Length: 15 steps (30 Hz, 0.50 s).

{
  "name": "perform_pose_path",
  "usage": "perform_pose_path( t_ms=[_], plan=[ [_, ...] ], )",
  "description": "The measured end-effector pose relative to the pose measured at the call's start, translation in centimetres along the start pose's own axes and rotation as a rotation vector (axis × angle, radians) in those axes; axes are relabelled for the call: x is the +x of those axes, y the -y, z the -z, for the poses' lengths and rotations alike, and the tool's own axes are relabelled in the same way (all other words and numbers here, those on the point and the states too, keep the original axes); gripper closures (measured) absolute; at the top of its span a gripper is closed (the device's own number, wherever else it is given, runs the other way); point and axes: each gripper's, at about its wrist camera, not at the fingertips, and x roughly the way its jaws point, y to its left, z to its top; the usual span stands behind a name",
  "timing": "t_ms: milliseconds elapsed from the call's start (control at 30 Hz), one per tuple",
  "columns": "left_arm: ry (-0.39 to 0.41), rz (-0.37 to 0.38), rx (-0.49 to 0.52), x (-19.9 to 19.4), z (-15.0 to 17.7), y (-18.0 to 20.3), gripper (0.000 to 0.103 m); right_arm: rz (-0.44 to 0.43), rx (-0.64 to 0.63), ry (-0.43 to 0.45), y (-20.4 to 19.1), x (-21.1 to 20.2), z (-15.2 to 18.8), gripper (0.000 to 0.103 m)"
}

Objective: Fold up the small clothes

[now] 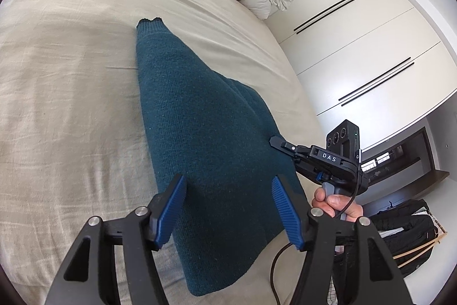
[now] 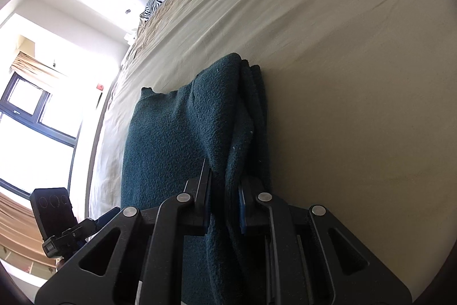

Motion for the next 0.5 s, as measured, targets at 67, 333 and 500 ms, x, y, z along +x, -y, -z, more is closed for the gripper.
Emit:
perform_pose_path(
  t_ms=[67, 333, 500],
  plan=[
    [0.001, -0.002, 0.007, 0.2, -0.3, 0.1, 0.037, 0.009, -0.003, 0.016, -0.7, -0.4, 0.0, 0.090],
    [0.018, -0.052, 0.004, 0.8, -0.9, -0.5, 0.036, -0.026, 0.063, -0.003, 2.1, 1.2, 1.3, 0.090],
    [0.009, -0.069, -0.025, 1.6, -1.1, -1.7, 0.035, -0.054, 0.078, -0.007, 1.2, -0.5, 1.9, 0.084]
  ],
)
